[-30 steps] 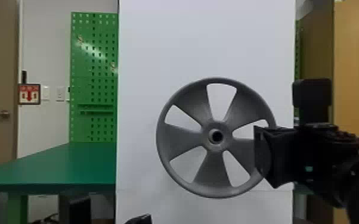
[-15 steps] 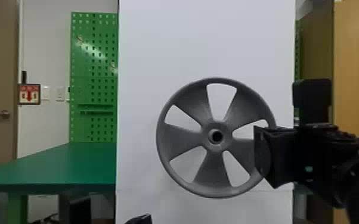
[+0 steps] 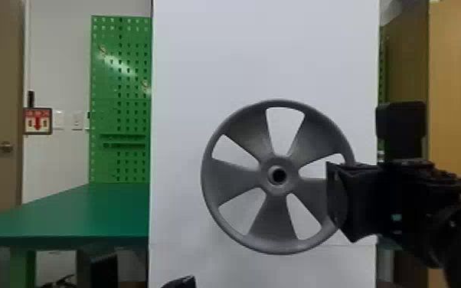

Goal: Hold the wheel and insert it

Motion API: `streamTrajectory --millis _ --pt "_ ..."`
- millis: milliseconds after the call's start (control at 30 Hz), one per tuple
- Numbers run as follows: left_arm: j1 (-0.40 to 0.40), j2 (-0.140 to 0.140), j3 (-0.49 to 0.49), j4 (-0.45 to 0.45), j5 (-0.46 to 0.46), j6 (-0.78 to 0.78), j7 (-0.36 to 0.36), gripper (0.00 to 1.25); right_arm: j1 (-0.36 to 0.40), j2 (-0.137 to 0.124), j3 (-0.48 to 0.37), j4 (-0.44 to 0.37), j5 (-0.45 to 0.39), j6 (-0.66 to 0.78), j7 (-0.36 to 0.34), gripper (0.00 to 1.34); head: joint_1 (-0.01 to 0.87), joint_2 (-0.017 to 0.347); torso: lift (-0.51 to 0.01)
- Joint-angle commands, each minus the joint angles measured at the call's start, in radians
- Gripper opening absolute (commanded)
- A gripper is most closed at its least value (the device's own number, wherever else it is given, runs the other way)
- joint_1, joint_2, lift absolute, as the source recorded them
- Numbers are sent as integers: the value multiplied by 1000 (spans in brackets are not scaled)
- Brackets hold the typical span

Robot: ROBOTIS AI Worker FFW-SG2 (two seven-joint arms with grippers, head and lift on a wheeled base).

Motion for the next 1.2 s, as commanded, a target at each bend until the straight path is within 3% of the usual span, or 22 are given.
streamTrajectory --millis 0,767,1167 --pt "-1 0 0 0 0 0 0 746 0 0 1 0 0 0 0 305 0 9 -493" --pt "-3 -2 -5 3 2 0 0 746 1 -3 -7 79 6 -94 2 305 0 9 -493" --pt "-6 -2 -8 8 3 0 0 746 -6 -18 -13 169 38 -189 71 304 0 9 -493"
